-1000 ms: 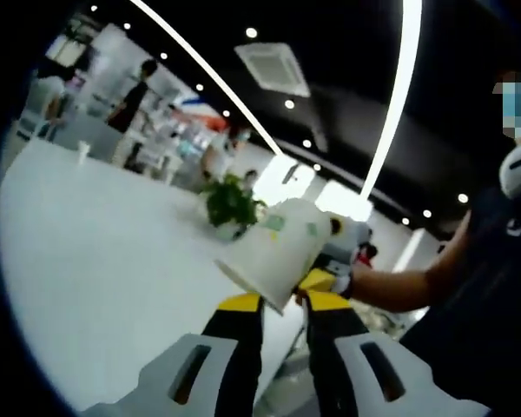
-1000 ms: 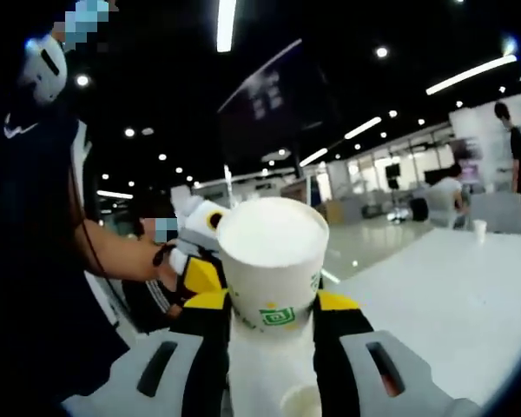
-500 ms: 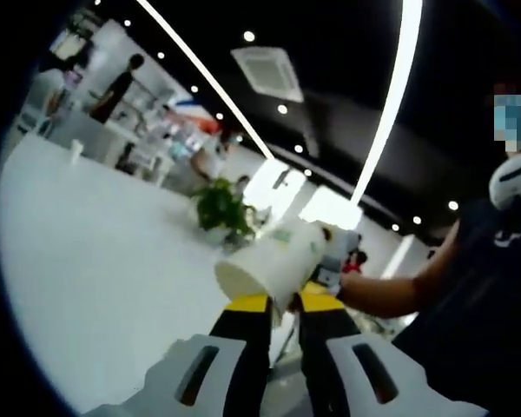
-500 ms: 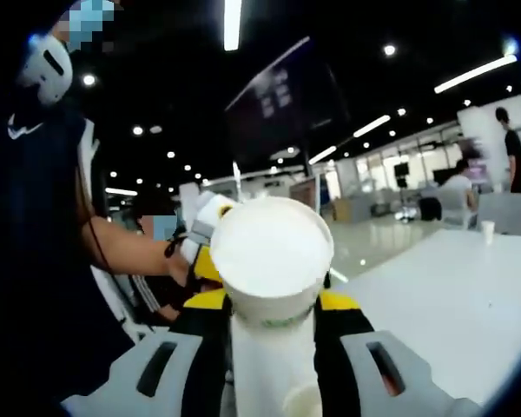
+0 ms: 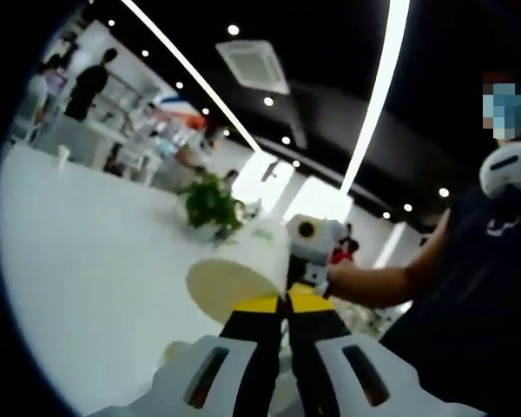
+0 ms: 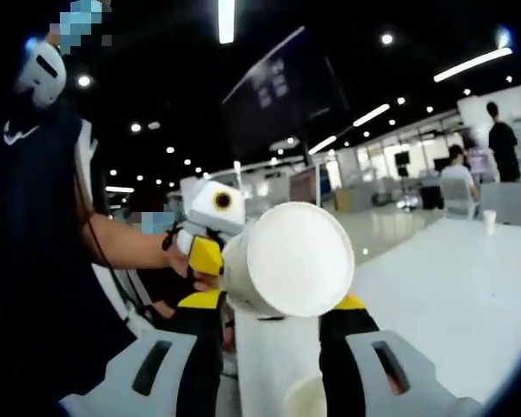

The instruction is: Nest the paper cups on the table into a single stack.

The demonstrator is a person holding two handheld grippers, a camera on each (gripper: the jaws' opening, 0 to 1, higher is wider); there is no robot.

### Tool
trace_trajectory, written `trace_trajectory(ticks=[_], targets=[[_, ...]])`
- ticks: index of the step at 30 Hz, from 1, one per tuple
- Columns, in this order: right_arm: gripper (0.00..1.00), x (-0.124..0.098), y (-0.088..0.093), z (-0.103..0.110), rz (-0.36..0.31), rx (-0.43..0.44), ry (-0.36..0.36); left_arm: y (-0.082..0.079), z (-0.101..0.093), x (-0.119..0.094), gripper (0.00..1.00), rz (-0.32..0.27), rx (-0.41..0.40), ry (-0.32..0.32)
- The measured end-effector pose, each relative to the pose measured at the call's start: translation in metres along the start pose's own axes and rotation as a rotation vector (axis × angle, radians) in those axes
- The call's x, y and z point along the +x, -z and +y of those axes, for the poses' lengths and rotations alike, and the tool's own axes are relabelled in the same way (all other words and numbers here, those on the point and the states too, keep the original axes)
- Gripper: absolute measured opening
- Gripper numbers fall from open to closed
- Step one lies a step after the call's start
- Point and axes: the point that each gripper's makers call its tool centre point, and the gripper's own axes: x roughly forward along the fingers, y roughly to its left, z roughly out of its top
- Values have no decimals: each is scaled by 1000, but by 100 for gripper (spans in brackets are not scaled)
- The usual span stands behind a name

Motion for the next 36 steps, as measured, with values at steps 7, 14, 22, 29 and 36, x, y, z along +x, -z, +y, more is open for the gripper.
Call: trace_trajectory(ticks=[7, 14, 22, 29, 36], targets=[[55, -7, -12, -7, -16, 2, 28, 4, 6, -6, 0, 36, 17, -26], [54, -5, -16, 3, -3, -22, -9, 17, 6, -9, 0, 127, 49, -39], [43, -6, -13, 0, -5, -44, 0, 18, 1, -8, 0, 160, 61, -20], [43, -8, -20, 1, -49, -24, -6, 10, -4, -7, 0, 139, 61, -3], [43, -9, -13, 0, -34, -10, 0, 13, -2, -6, 0, 182, 86, -17]])
